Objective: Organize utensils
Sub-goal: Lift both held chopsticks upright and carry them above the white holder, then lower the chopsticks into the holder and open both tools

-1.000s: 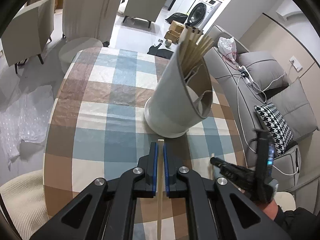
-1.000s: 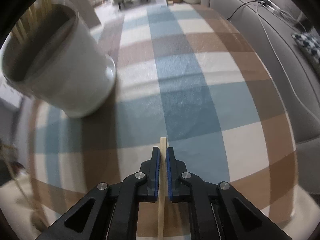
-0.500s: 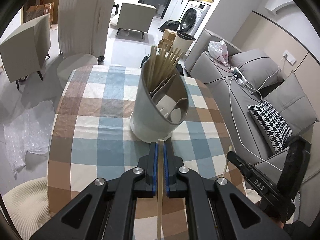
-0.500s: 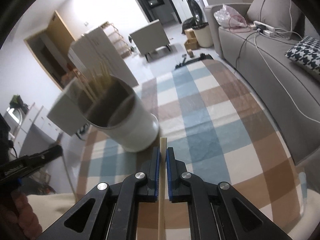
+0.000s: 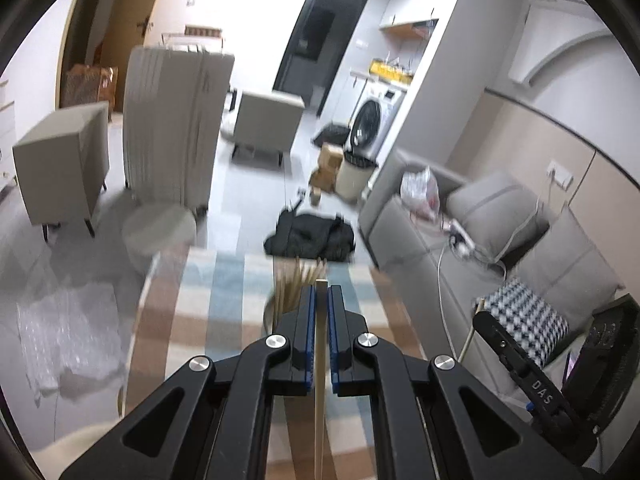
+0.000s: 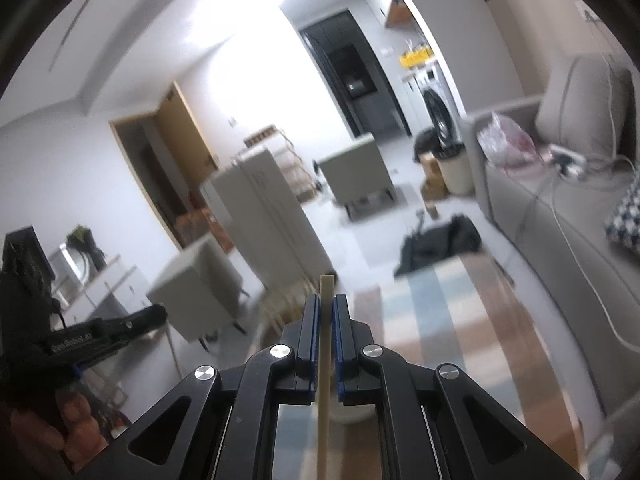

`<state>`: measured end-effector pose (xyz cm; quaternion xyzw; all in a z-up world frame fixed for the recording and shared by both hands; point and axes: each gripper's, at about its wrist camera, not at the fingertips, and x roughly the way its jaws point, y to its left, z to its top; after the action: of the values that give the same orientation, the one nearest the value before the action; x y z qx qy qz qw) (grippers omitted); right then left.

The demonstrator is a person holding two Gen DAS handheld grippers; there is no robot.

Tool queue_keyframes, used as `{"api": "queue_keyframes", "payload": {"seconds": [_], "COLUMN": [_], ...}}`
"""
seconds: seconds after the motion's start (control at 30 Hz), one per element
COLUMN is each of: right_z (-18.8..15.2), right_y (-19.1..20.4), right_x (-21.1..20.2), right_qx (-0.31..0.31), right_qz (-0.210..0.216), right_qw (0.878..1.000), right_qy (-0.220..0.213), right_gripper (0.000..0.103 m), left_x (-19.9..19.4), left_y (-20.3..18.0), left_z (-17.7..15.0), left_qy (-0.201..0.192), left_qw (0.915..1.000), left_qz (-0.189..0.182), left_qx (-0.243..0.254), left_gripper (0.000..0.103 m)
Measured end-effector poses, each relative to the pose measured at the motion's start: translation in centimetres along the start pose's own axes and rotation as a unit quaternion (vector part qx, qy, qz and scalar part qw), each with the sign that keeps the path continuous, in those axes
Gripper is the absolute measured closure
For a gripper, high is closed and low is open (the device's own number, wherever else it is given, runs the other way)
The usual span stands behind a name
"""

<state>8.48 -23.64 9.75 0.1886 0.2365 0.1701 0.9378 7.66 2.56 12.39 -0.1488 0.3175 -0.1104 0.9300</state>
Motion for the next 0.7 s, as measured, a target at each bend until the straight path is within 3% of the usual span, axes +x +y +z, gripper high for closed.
{"api": "queue_keyframes", "payload": {"seconds": [0.37, 0.53, 0.7], "right_z": [7.3, 7.9, 6.8], "right_y": [3.9, 3.8, 2.5], "right_x": [6.1, 10.1, 14.3], "right_qx": [-0.016, 0.005, 0.030], "right_qz": [0.033, 0.027, 0.020], "right_qw": [0.997, 0.997, 0.997], "right_qy": [-0.064, -0.076, -0.067], "right_gripper": [0.097, 0.097, 0.097], "left_x": [2.5, 4.7, 6.3], "left_y": [1.2, 2.4, 3.6], "left_z": [5.1, 5.3, 4.6], "left_qy": [-0.114, -0.142, -0.142], "left_qw": [0.9934, 0.9895, 0.9897], "left_qz": [0.013, 0.017, 0.008], "left_qx": [0.007, 0.023, 0.016], "left_gripper": [0.101, 0.101, 0.101]}}
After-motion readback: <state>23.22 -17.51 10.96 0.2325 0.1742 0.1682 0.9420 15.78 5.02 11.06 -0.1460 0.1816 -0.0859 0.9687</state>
